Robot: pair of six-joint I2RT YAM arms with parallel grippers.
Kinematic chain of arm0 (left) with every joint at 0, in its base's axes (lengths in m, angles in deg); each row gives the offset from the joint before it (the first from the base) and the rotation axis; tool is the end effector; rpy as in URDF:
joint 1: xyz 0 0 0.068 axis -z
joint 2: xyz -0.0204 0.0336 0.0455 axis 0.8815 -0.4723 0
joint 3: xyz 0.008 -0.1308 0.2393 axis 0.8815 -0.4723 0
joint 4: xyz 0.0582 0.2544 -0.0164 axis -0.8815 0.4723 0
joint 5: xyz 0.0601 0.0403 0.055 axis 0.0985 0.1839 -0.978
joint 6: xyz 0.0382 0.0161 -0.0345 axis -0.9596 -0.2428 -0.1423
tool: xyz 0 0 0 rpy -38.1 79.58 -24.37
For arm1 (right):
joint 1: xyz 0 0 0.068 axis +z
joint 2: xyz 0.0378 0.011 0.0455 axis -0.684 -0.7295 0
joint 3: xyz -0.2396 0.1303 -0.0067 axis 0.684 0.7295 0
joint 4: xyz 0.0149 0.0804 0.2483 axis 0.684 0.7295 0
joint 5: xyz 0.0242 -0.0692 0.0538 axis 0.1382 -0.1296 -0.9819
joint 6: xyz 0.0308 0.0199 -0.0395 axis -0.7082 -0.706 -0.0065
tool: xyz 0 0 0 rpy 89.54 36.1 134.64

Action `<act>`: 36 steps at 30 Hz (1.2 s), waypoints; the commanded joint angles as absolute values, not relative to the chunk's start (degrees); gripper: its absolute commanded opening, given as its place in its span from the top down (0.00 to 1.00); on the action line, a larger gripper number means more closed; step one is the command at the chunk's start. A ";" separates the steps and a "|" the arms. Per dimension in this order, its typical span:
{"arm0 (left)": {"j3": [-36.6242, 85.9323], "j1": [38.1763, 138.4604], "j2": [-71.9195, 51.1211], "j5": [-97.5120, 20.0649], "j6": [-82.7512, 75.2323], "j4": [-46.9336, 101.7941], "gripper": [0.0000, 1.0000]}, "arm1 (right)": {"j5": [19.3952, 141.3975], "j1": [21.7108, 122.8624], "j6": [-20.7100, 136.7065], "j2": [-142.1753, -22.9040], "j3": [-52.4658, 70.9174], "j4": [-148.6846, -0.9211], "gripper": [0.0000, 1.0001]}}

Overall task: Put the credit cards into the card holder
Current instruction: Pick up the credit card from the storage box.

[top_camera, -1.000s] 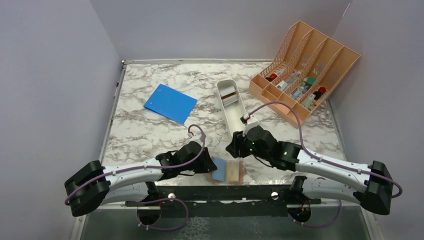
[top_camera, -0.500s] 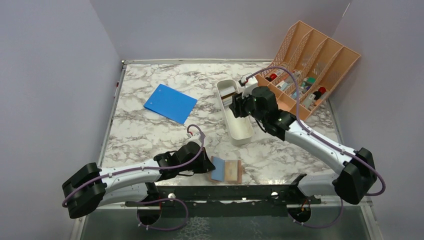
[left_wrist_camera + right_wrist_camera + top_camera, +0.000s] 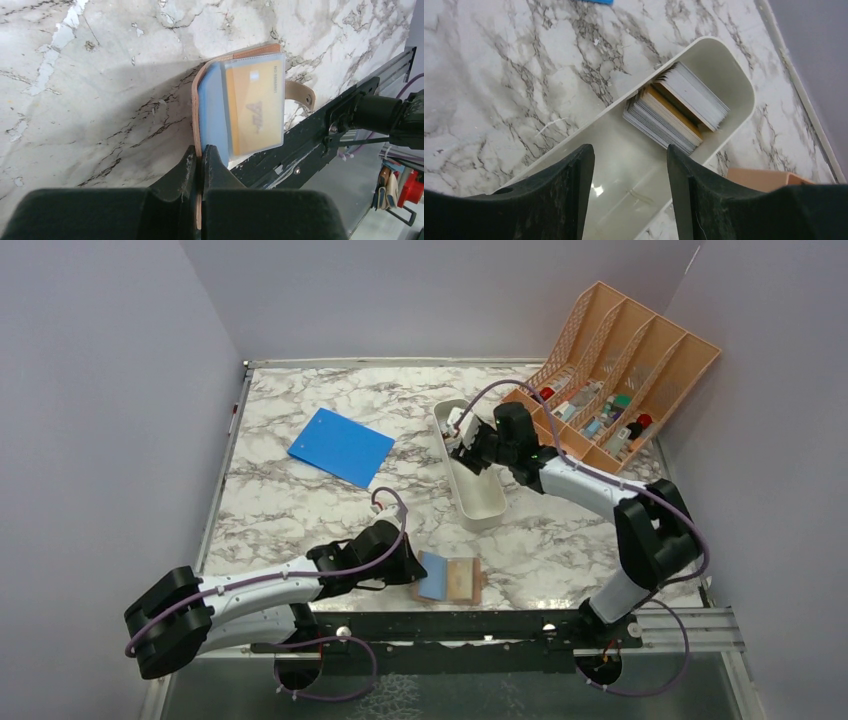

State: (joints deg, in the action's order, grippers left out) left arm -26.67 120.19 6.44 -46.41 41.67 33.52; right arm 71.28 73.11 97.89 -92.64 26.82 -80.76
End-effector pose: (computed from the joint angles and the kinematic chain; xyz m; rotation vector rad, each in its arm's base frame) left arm 0.1017 -0.1660 0.1634 0.0358 2.5304 -0.9657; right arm 0.3060 0.1881 0.2434 -1.2183 1.6409 0.2661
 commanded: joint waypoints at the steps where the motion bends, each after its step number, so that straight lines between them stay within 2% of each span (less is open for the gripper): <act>1: -25.97 119.23 7.26 -45.80 41.07 34.32 0.99 | 66.15 72.41 112.69 -98.56 23.80 -83.77 0.39; 7: -26.13 118.80 10.01 -45.65 40.06 34.72 0.99 | 64.28 70.65 124.29 -104.56 22.84 -84.23 0.38; 22: -24.62 117.72 12.77 -45.11 37.20 37.43 0.99 | 69.19 70.76 134.54 -112.41 22.21 -97.32 0.39; 36: -25.02 116.71 9.43 -43.72 36.67 34.68 0.99 | 67.68 70.67 138.17 -120.33 10.04 -87.79 0.48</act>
